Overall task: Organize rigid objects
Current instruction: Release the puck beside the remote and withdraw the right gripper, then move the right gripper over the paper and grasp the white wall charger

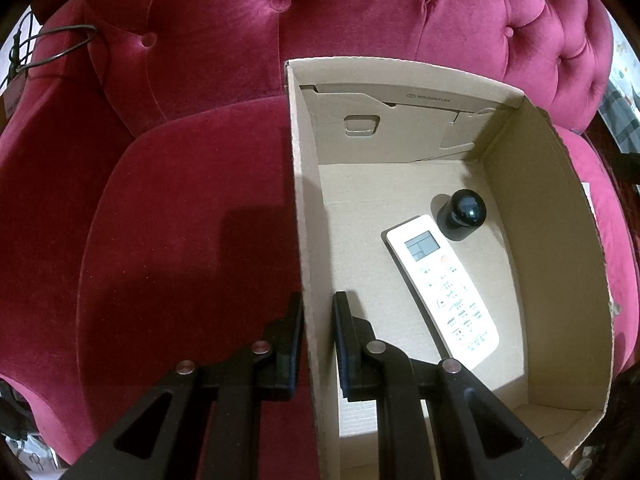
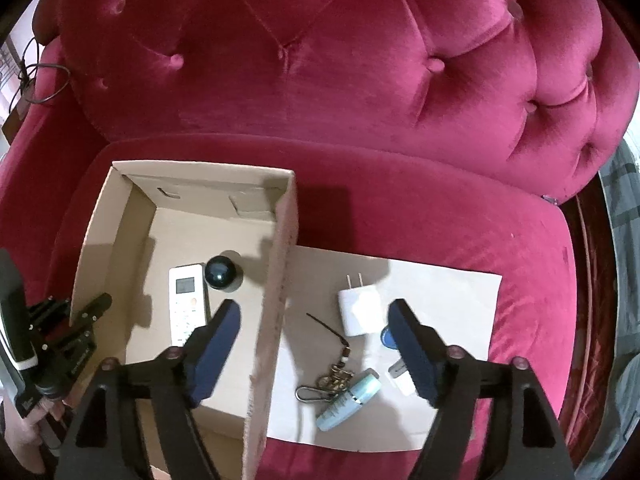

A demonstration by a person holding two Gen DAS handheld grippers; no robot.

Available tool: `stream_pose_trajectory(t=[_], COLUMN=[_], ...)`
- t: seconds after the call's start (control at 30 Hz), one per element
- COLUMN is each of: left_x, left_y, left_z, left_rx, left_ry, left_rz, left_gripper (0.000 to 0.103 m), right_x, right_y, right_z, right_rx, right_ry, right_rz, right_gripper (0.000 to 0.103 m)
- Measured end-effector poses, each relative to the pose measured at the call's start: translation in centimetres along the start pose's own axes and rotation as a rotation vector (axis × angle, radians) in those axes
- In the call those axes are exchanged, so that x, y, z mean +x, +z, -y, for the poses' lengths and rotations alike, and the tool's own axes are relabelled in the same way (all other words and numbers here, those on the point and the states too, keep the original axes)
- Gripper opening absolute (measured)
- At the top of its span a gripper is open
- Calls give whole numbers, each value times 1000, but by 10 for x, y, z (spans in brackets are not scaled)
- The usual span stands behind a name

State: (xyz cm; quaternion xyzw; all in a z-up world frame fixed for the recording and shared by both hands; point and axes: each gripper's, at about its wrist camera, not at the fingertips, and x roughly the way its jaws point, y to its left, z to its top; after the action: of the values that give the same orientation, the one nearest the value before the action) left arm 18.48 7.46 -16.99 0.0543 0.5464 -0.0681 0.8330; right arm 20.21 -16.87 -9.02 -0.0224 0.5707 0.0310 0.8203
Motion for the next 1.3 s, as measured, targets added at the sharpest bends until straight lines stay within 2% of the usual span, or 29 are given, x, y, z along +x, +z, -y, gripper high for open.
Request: stream_pose_trajectory(t=[0.07, 0.2, 0.23, 0.67, 0.97, 1.3], left_x=[0, 0, 0, 0, 1, -1], left_y=[0, 1, 1, 1, 0, 0], left_z=[-1, -1, -1, -2, -2, -3], left_rx=[-2, -2, -2, -3, -5, -8], left_ry=[-1, -2, -2, -1, -3, -2], left_rz=[-1, -1, -1, 0, 1, -1], left_gripper=[15, 15, 15, 15, 15, 15], right_x=[0, 3, 4, 24, 52, 86], right_y=[-2, -5, -6, -11, -15, -20], right_z=[7, 18, 21, 47, 57, 57], right_rx=[5, 25, 29, 19, 2, -9], right_ry=[2, 5, 2, -1, 25, 15], right_rz=[2, -1, 2, 6, 6, -26], right_gripper=[86, 102, 103, 103, 103, 103])
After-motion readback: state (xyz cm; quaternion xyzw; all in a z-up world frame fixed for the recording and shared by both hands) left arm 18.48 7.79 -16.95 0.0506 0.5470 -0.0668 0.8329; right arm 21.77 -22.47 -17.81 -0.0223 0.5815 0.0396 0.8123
